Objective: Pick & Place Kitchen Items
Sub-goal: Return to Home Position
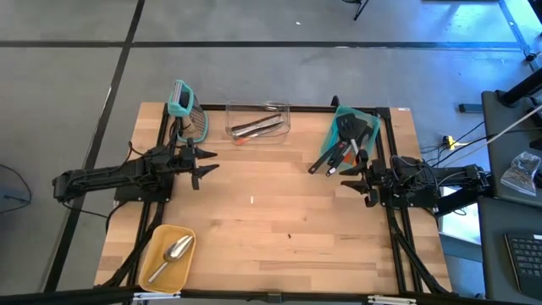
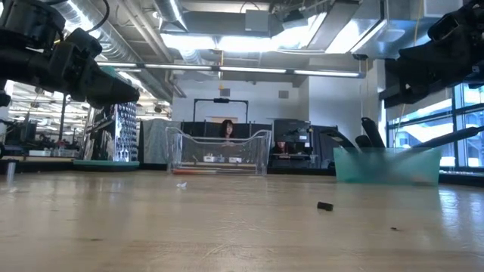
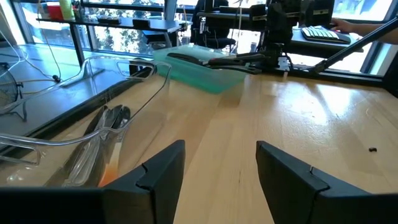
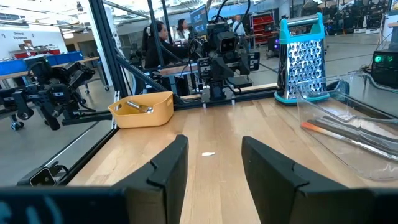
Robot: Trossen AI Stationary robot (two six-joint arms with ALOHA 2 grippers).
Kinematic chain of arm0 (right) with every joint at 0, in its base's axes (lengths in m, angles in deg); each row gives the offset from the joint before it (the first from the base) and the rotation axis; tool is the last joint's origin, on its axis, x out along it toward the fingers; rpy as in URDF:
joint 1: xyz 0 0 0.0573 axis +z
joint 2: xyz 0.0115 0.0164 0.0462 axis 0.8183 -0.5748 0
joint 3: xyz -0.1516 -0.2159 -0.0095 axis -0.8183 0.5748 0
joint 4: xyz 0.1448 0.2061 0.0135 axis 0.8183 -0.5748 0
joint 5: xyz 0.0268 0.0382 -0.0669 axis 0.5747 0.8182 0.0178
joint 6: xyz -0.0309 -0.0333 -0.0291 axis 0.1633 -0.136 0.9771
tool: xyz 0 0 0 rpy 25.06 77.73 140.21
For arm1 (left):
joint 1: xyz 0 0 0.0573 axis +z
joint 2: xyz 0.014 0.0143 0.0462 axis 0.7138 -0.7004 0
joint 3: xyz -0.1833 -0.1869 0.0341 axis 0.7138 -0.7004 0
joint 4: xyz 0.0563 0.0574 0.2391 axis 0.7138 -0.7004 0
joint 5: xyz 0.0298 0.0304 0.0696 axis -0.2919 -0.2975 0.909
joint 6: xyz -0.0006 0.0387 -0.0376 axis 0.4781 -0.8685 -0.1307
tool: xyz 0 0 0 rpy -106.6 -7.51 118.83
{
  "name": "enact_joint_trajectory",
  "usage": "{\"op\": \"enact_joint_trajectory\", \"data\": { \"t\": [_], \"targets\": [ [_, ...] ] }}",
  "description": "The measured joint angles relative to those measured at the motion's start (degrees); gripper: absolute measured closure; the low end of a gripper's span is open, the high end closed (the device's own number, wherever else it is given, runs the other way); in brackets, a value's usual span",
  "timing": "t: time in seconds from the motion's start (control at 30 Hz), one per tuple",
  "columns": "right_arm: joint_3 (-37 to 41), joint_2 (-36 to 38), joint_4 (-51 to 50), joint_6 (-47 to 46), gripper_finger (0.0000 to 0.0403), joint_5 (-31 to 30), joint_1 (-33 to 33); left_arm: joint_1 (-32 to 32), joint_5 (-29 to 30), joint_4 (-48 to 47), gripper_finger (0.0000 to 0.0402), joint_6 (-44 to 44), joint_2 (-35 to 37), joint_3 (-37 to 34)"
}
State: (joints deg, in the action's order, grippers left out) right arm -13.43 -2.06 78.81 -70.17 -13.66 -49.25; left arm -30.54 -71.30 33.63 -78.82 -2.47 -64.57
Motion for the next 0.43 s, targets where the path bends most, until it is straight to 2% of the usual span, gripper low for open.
{"op": "enact_joint_trajectory", "data": {
  "t": [0.43],
  "targets": [
    [0.0, 0.0, 0.0, 0.0, 0.0249, 0.02, -0.01, 0.0, 0.0, 0.0, 0.0209, 0.0, 0.0, 0.0]
  ]
}}
